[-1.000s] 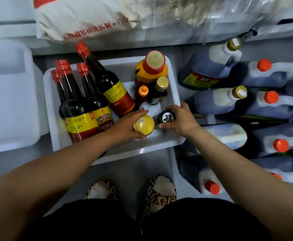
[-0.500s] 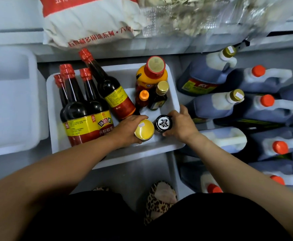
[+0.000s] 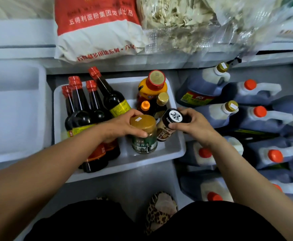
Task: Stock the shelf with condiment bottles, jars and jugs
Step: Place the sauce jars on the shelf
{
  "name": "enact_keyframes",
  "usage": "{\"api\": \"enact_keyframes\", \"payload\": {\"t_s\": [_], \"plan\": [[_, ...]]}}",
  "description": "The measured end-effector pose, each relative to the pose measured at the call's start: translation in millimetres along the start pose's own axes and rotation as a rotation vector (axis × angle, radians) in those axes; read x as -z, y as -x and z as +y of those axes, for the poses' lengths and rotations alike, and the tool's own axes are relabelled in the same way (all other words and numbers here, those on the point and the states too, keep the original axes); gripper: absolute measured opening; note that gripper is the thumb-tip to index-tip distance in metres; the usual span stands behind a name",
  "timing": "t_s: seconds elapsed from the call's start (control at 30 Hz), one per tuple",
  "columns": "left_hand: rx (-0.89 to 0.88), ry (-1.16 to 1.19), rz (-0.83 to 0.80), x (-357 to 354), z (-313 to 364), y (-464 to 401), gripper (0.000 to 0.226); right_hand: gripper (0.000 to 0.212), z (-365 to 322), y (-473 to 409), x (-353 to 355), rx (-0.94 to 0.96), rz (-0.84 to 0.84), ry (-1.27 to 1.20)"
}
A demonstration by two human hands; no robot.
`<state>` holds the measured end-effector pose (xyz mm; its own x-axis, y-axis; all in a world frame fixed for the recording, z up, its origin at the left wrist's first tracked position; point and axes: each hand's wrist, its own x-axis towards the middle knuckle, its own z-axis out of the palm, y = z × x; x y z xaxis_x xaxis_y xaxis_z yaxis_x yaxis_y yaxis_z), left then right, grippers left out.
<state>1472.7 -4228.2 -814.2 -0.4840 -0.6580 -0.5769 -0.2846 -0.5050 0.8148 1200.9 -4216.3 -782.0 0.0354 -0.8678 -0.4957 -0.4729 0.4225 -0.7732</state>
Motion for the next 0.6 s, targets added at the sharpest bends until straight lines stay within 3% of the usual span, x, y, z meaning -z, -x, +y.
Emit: {"api": "enact_keyframes", "payload": {"t_s": [0.17,0.23,0.33,0.5,0.6], "plan": [[-0.044,0.346,-0.124,15,48,28,0.091,0.042,-47,5,14,0.116,-0.09,-0.483],[-0.101,0.42,-0.129,21,64,33,0.081,0.036,-71,4,14,0.134,-0.116,-0.601],[-0.165,0.541,-0.107,35,81,38,0.067,0.045,-102,3,13,0.162,-0.136,-0.722],[-0.225,0.714,-0.077,56,102,35,0.071,0.079,-139,-9,8,0.131,-0.103,-0.791],[-0.283,0.772,-0.046,64,114,29,0.07,0.076,-158,-24,2,0.106,-0.071,-0.849]]}}
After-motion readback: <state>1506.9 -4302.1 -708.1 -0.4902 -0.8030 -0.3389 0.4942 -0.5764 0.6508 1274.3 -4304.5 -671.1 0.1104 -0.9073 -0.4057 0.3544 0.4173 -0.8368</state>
